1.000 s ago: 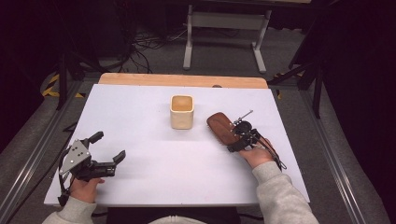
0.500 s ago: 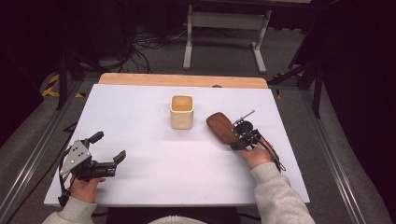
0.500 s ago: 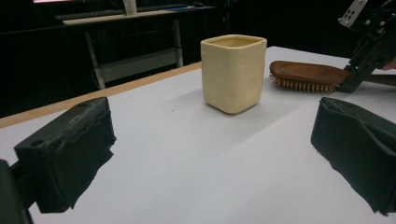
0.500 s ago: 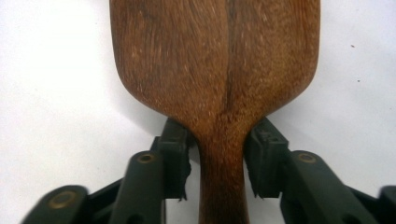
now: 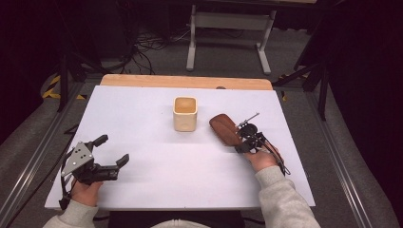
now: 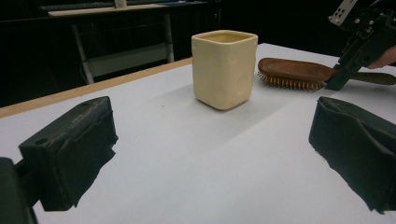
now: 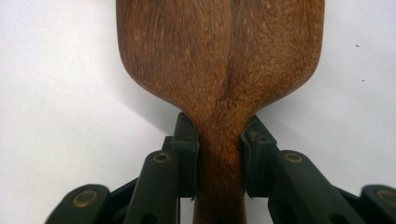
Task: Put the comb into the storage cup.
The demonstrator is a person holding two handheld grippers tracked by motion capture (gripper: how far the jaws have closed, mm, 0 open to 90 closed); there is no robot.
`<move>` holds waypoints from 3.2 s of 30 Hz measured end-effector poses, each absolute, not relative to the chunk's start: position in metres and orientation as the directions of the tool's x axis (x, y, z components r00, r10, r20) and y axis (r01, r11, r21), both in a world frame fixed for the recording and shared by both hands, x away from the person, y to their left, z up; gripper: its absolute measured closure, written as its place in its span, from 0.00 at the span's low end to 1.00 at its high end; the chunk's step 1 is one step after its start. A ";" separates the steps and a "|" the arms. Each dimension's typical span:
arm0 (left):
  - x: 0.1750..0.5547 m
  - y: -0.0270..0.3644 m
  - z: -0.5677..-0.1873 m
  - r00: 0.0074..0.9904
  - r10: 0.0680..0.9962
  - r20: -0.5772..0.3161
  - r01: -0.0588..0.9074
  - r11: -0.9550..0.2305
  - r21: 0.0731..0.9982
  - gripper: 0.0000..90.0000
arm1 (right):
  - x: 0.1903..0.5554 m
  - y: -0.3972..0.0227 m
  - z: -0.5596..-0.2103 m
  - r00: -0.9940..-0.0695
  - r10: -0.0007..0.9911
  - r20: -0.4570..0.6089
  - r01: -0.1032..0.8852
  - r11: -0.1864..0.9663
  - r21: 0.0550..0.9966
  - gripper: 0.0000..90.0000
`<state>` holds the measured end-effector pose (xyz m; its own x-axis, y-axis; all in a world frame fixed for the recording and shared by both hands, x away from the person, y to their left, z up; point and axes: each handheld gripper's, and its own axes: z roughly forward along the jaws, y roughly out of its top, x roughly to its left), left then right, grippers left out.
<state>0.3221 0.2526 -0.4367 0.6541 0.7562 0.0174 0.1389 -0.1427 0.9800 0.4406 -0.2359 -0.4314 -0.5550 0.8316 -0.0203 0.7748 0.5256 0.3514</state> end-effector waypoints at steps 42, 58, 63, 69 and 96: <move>0.320 0.261 -0.434 0.701 0.712 -0.030 0.154 -0.111 0.982 0.00 | 0.411 -0.236 -0.394 -0.662 0.744 -0.088 0.597 0.594 0.539 0.80; 0.322 0.259 -0.435 0.706 0.707 -0.043 0.185 -0.125 0.975 0.00 | 0.388 -0.221 -0.374 -0.747 0.655 -0.111 0.428 0.602 0.674 0.80; 0.324 0.258 -0.435 0.715 0.697 -0.054 0.194 -0.124 0.973 0.00 | 0.378 -0.209 -0.370 -0.786 0.607 -0.118 0.355 0.600 0.717 0.80; 0.326 0.255 -0.434 0.721 0.690 -0.062 0.208 -0.131 0.969 0.00 | 0.372 -0.196 -0.373 -0.813 0.568 -0.129 0.296 0.593 0.748 0.80; 0.335 0.236 -0.421 0.794 0.601 -0.097 0.221 -0.137 0.966 0.01 | 0.360 -0.154 -0.392 -0.857 0.499 -0.129 0.117 0.432 0.894 0.80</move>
<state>0.3345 0.2362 -0.4212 0.7937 0.6006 -0.0965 0.2208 -0.1366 0.9657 0.3598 -0.1543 -0.3919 -0.8569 0.4990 -0.1289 0.1168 0.4316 0.8945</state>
